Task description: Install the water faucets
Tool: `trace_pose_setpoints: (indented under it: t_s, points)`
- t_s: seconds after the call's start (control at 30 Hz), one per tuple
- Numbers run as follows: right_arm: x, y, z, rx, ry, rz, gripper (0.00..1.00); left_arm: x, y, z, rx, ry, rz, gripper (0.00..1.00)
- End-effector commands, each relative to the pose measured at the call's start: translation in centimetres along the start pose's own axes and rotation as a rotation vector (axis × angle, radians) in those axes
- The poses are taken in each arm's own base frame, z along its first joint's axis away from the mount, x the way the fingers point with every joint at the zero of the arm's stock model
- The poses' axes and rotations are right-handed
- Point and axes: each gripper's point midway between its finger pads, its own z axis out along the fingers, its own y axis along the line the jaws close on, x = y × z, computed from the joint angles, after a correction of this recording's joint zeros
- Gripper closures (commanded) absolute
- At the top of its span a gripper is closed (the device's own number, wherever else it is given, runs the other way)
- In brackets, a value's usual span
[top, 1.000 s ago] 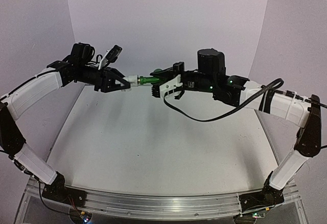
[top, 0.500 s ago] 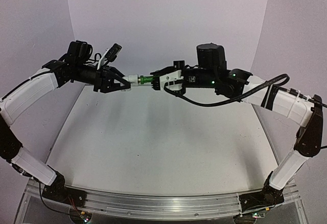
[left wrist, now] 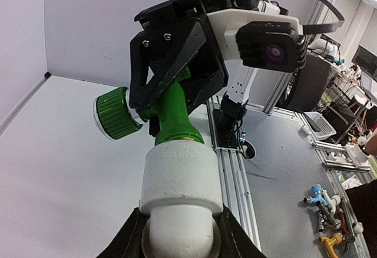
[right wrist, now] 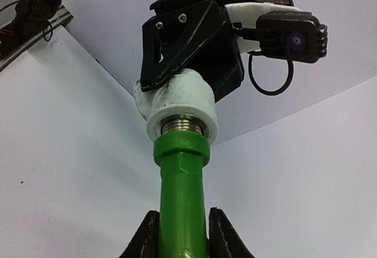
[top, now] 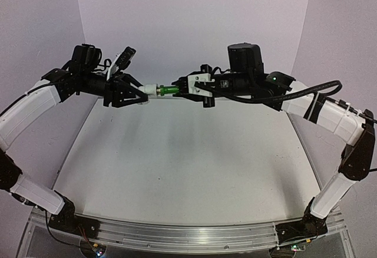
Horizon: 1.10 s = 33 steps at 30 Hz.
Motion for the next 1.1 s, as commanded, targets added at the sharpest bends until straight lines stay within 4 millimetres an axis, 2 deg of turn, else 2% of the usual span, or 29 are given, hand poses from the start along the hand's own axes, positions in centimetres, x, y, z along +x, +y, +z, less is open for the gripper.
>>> trace_pose_setpoints:
  t_s: [0.0, 0.23, 0.47, 0.63, 0.83, 1.0, 1.07]
  points:
    - [-7.1, 0.1, 0.6, -0.071, -0.256, 0.036, 1.00, -1.1, 0.3, 0.8, -0.054, -0.009, 0.151, 1.00]
    - [-6.6, 0.3, 1.7, -0.098, -0.205, 0.095, 1.00, -0.4, 2.1, 1.2, -0.122, 0.057, 0.101, 1.00]
    - [-4.7, 0.4, 3.5, -0.086, -0.067, 0.155, 1.00, 0.0, 3.5, 0.7, -0.240, 0.093, 0.071, 1.00]
    - [-4.0, 0.3, 3.6, -0.078, -0.030, 0.181, 1.00, 0.9, 4.5, 0.4, -0.302, 0.139, 0.040, 1.00]
    - [-4.7, 0.4, 3.5, -0.089, -0.054, 0.199, 1.00, 1.3, 4.7, 0.6, -0.319, 0.157, 0.032, 1.00]
    - [-6.1, 0.3, 3.4, -0.117, -0.122, 0.231, 1.00, 1.2, 4.3, 1.4, -0.304, 0.169, 0.081, 1.00]
    - [-6.7, 0.3, 3.3, -0.134, -0.154, 0.256, 1.00, 1.2, 3.5, 1.6, -0.266, 0.162, 0.115, 1.00]
